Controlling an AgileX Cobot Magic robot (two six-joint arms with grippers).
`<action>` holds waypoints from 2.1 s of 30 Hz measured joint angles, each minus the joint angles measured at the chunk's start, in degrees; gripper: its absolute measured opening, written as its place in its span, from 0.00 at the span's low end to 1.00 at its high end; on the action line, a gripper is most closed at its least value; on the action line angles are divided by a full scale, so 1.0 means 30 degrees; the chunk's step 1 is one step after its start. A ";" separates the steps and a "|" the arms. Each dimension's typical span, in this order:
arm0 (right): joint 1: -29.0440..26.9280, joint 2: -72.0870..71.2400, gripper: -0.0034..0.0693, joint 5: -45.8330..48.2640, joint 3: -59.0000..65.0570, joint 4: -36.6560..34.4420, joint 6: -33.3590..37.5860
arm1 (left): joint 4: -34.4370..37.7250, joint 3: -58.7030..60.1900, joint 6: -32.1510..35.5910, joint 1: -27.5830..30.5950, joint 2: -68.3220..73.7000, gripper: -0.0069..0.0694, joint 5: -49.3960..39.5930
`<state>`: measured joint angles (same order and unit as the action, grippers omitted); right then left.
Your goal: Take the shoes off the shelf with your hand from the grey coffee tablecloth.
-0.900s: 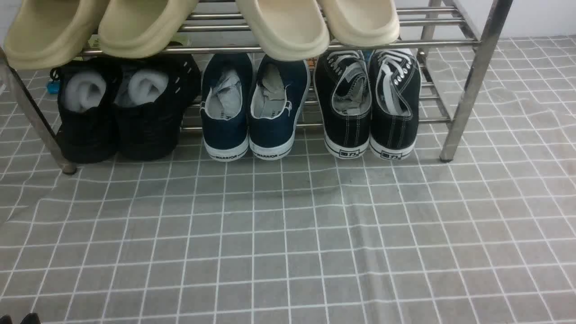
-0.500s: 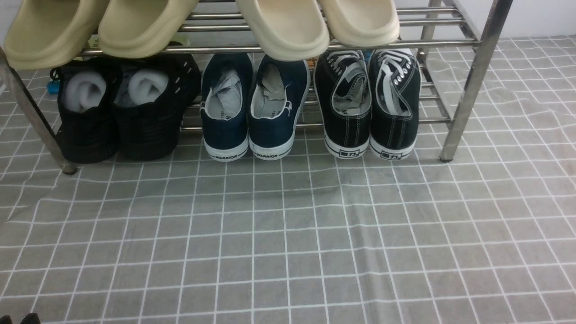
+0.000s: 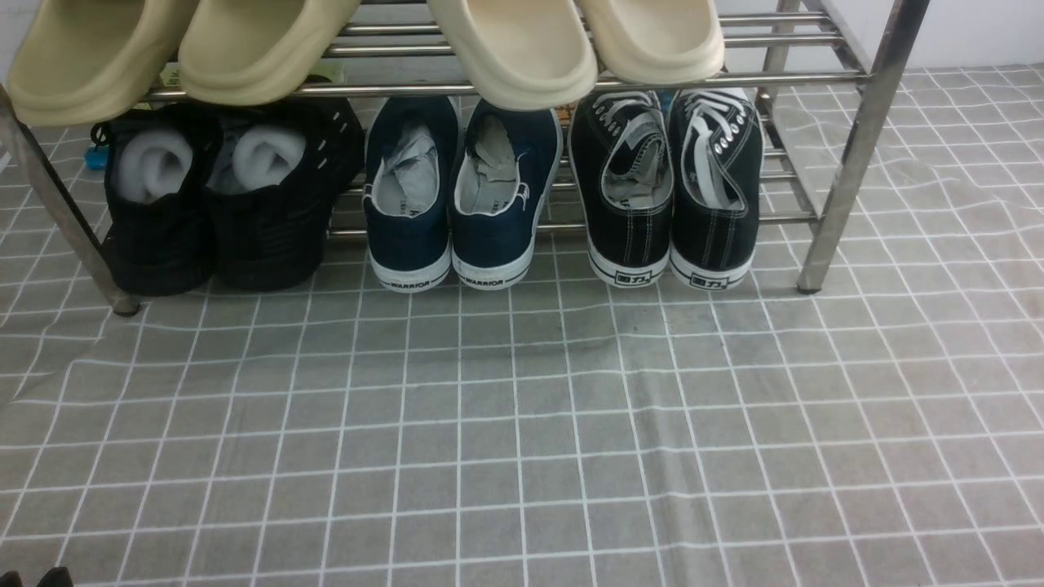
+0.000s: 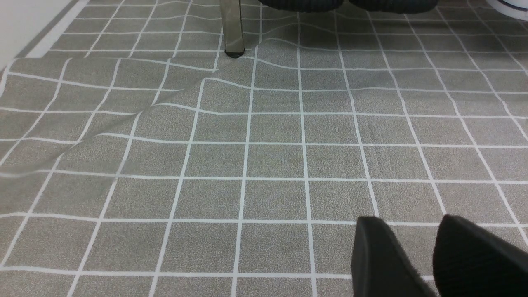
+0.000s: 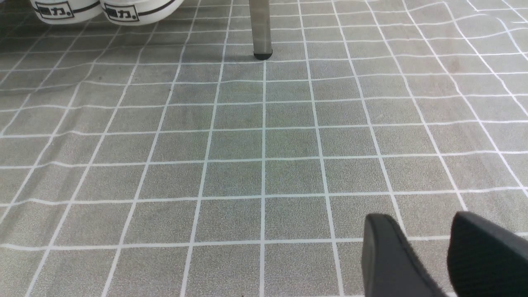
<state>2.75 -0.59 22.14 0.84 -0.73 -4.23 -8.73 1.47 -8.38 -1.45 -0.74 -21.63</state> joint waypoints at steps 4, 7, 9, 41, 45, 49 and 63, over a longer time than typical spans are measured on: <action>0.0000 0.0000 0.38 0.0000 0.0000 0.0000 0.0000 | 0.0000 0.0000 0.0000 0.0000 0.0000 0.40 0.0000; 0.0000 0.0000 0.38 0.0000 0.0000 0.0000 0.0000 | 0.0000 0.0000 0.0000 0.0000 0.0000 0.40 0.0000; 0.0000 0.0000 0.38 0.0000 0.0000 0.0021 0.0000 | 0.0000 0.0000 0.0000 0.0000 0.0000 0.40 0.0000; 0.0000 1.0750 0.05 0.5836 -0.9324 -0.5495 0.0872 | 0.0000 0.0000 0.0000 0.0000 0.0000 0.40 0.0000; 0.0000 1.6673 0.05 0.9372 -1.1523 -0.7053 0.3632 | 0.0000 0.0000 0.0000 0.0000 0.0000 0.40 0.0000; 0.0380 2.0532 0.07 0.9737 -1.3094 -0.9857 0.7056 | 0.0000 0.0000 0.0000 0.0000 0.0000 0.40 0.0000; 0.6699 2.9307 0.22 1.0350 -2.4438 -0.4645 0.5463 | 0.0000 0.0000 0.0000 0.0000 0.0000 0.40 0.0000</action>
<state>22.84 87.33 53.19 -72.48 -14.67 12.16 -8.73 1.47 -8.38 -1.45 -0.74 -21.63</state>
